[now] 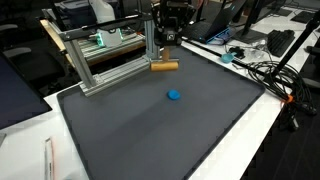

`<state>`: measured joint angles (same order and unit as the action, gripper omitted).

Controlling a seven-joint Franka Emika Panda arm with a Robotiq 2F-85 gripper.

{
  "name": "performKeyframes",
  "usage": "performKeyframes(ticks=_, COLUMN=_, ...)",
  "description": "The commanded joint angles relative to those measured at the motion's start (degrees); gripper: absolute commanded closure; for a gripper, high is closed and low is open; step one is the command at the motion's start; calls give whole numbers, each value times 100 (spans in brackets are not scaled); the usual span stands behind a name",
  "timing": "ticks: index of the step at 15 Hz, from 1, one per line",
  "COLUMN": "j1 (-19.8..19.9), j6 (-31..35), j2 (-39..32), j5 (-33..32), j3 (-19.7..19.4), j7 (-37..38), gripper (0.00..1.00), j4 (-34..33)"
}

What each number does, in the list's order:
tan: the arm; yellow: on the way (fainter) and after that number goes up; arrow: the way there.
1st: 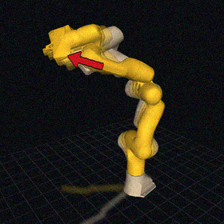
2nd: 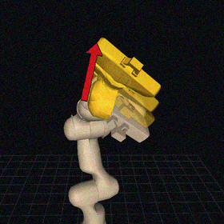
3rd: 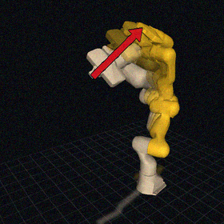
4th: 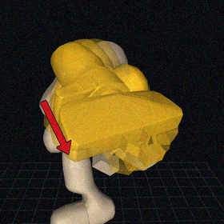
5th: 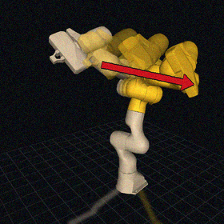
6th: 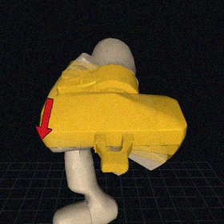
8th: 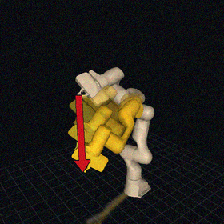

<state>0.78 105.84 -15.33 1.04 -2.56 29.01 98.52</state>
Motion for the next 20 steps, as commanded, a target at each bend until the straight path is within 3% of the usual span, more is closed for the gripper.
performKeyframes(ticks=1, j1=-263, j6=-254, j2=-227, j5=36, j3=-84, j7=1323, gripper=78, j4=-520)
performKeyframes(ticks=3, j1=-350, j6=21, j2=-210, j5=110, j3=-59, j7=1993, gripper=78, j4=-532)
performKeyframes(ticks=4, j1=-268, j6=-19, j2=-155, j5=9, j3=-29, j7=1442, gripper=53, j4=-313)
performKeyframes(ticks=7, j1=-348, j6=14, j2=-184, j5=5, j3=-14, j7=1875, gripper=53, j4=-408)
performKeyframes(ticks=13, j1=-339, j6=13, j2=-188, j5=3, j3=-34, j7=1900, gripper=53, j4=-423)
performKeyframes(ticks=14, j1=-339, j6=13, j2=-189, j5=3, j3=-34, j7=1901, gripper=78, j4=-423)
performKeyframes(ticks=17, j1=-312, j6=331, j2=-380, j5=353, j3=-24, j7=2190, gripper=78, j4=-409)
performKeyframes(ticks=20, j1=-358, j6=962, j2=-483, j5=291, j3=-92, j7=2575, gripper=78, j4=-156)
